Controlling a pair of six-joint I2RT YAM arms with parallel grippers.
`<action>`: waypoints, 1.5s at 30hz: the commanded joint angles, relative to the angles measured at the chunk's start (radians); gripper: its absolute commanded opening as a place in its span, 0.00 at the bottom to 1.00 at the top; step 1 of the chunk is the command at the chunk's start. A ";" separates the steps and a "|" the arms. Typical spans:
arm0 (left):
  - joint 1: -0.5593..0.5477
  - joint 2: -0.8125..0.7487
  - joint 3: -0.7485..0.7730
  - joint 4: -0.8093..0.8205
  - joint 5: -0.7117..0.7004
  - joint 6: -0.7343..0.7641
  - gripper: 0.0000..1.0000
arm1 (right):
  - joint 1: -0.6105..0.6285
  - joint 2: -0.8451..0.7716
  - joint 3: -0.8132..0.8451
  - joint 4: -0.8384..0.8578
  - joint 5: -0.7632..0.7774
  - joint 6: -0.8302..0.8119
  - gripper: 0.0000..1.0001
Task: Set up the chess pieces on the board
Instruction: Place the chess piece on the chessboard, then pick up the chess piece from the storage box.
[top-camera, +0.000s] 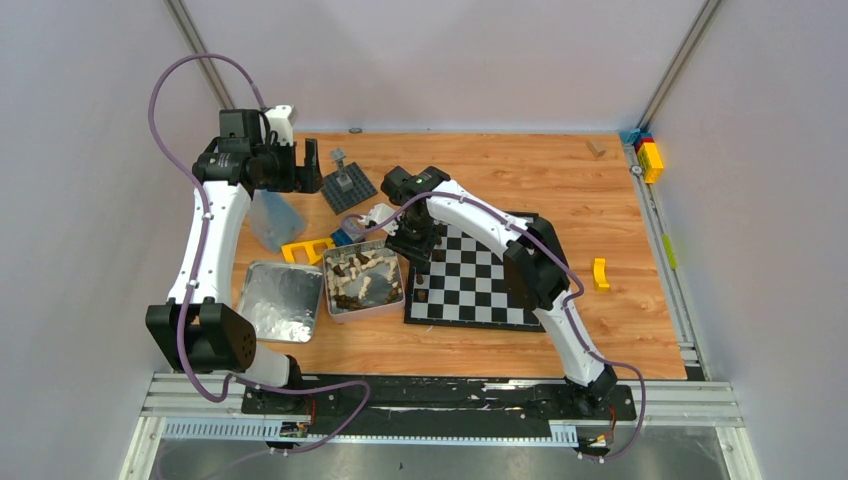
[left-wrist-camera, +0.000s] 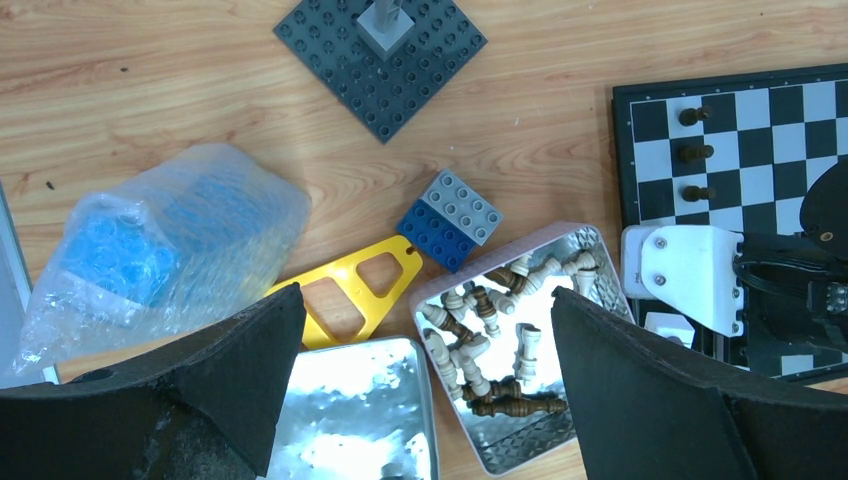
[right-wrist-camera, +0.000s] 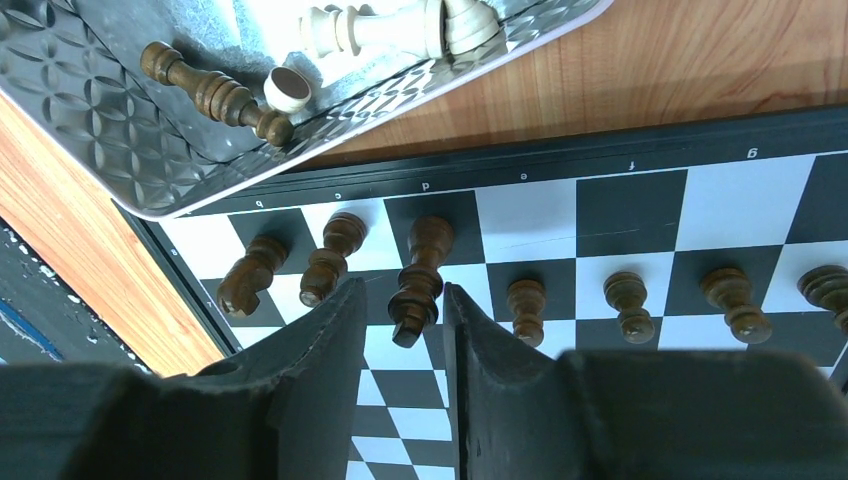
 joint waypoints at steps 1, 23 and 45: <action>0.012 -0.004 0.000 0.023 0.018 0.013 1.00 | 0.006 0.010 0.039 0.004 0.010 -0.010 0.36; 0.012 -0.008 -0.011 0.029 0.054 0.040 1.00 | -0.035 -0.130 0.045 0.098 -0.057 0.068 0.45; -0.273 -0.066 -0.338 0.012 -0.010 0.403 0.88 | -0.298 -0.481 -0.376 0.396 -0.293 0.166 0.43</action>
